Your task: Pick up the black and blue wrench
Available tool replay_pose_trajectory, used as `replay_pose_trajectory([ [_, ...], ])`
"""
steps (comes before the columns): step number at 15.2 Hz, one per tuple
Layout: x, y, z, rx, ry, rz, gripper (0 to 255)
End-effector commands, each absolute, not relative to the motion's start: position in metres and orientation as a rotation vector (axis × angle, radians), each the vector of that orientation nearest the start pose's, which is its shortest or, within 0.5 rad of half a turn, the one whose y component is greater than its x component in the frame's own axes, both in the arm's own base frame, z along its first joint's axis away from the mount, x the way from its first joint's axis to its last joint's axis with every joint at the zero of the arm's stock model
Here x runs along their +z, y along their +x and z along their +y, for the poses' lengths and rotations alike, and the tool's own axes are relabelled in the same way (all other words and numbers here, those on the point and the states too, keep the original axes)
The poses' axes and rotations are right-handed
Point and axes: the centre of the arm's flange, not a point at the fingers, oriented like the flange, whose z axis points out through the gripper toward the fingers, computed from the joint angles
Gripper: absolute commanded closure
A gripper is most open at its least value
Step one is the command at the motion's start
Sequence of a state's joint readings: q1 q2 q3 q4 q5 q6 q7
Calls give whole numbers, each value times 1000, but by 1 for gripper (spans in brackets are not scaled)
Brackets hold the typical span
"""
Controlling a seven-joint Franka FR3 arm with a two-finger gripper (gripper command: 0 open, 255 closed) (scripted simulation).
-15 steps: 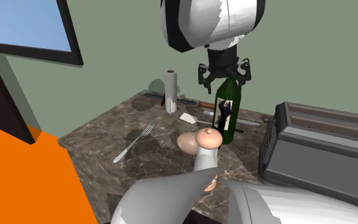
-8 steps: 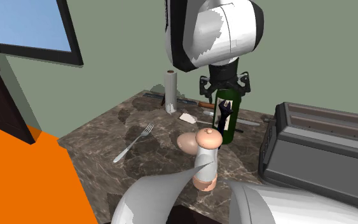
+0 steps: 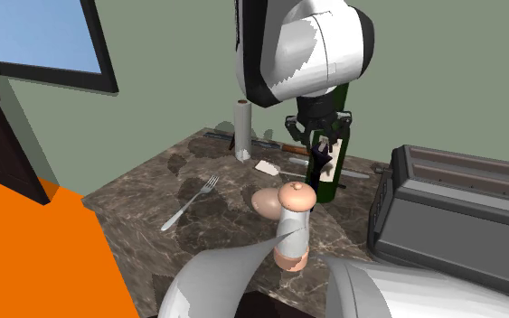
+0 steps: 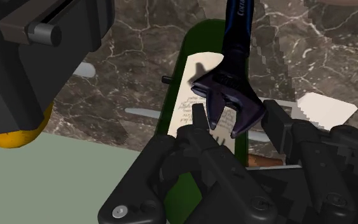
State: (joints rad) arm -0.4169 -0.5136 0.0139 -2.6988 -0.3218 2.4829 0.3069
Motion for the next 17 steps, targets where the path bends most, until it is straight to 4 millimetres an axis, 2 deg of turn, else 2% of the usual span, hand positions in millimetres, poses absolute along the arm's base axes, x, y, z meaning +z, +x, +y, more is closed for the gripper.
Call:
replay_pose_trajectory([
  [1,418,362,-153,-477,-3262,806,255],
  [4,417,362,-153,-477,-3262,806,255],
  [17,486,362,-153,-477,-3262,806,255],
])
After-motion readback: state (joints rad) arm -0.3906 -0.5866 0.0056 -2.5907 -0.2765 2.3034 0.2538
